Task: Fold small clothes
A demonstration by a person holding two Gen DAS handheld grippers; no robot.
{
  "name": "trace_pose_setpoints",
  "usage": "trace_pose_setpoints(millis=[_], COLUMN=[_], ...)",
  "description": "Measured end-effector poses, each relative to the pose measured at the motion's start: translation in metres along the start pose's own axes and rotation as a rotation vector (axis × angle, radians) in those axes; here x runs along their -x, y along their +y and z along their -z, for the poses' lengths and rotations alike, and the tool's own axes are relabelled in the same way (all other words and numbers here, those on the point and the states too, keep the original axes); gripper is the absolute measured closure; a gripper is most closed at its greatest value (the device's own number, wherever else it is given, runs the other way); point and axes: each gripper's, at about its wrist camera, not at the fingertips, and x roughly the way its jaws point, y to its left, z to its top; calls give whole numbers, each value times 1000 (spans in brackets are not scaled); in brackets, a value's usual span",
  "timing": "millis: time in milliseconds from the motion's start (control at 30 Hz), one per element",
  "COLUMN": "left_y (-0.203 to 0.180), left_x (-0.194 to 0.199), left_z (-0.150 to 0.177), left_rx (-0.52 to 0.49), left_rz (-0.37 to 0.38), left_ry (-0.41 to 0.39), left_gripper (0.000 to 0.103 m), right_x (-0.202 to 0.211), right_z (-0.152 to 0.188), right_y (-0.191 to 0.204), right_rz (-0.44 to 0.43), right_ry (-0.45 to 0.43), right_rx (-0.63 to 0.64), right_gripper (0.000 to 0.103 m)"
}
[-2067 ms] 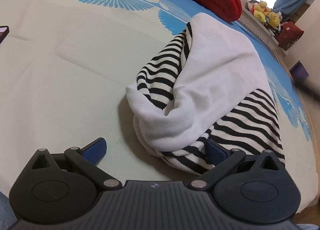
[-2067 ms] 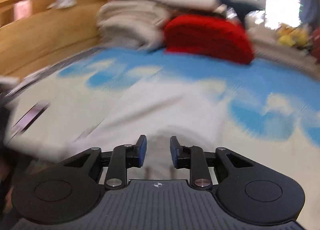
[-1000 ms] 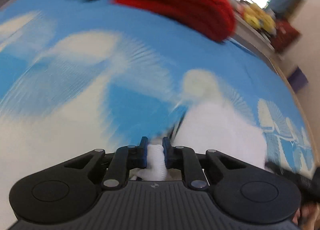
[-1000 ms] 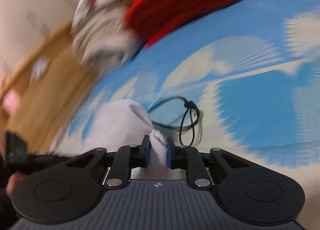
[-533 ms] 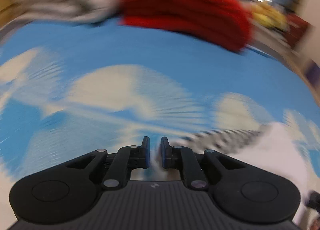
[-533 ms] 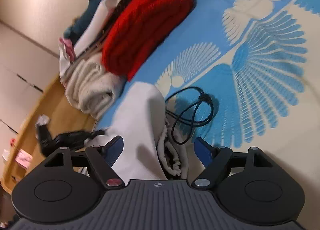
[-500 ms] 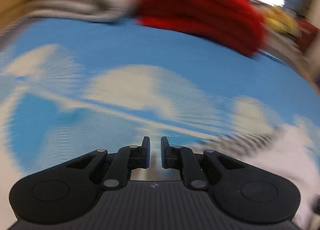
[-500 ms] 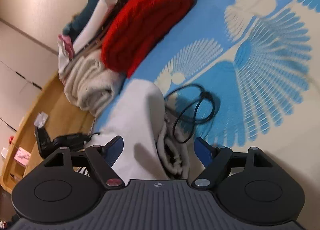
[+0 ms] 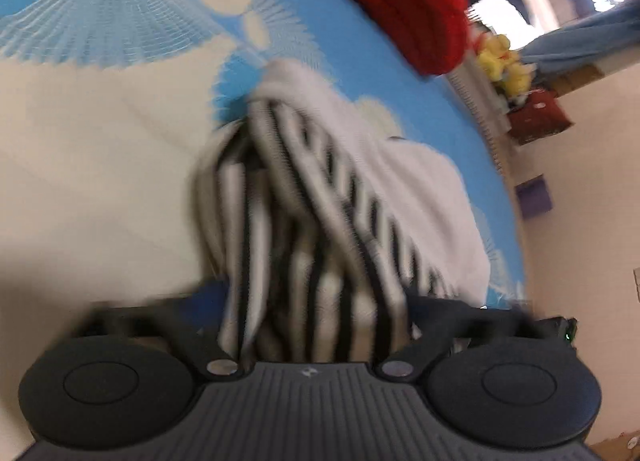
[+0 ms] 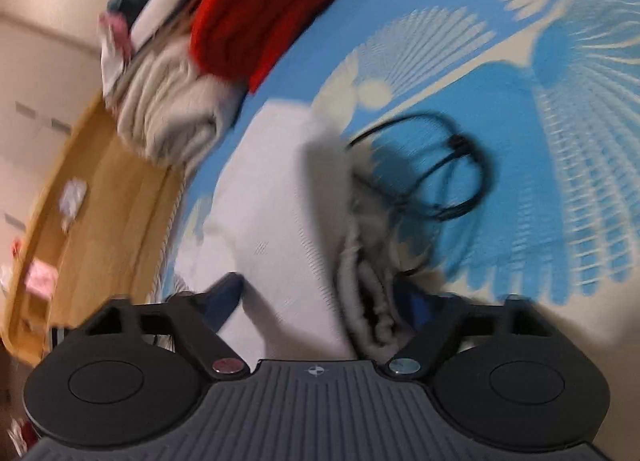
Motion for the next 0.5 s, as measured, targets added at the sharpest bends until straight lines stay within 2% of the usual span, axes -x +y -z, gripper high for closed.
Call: trace_pose_setpoints(millis=[33, 67, 133, 200, 267, 400, 500], left_y=[-10, -18, -35, -50, -61, -67, -54], left_x=[-7, -15, -34, -61, -86, -110, -105], left_z=[-6, -14, -44, -76, -95, -101, -98], left_rx=[-60, -94, -170, -225, -240, -207, -186], left_rz=[-33, -49, -74, -71, -72, -58, -35], left_ry=[-4, -14, -23, -11, -21, -50, -51], left_gripper=[54, 62, 73, 75, 76, 76, 75], right_x=[1, 5, 17, 27, 30, 30, 24], right_z=[5, 11, 20, 28, 29, 15, -1], right_y=[10, 18, 23, 18, 13, 4, -8], right_rz=[32, 43, 28, 16, 33, 74, 65], right_ry=[-21, -59, -138, -220, -258, -319, -320], right_rx=[66, 120, 149, 125, 110, 85, 41], right_gripper=[66, 73, 78, 79, 79, 80, 79])
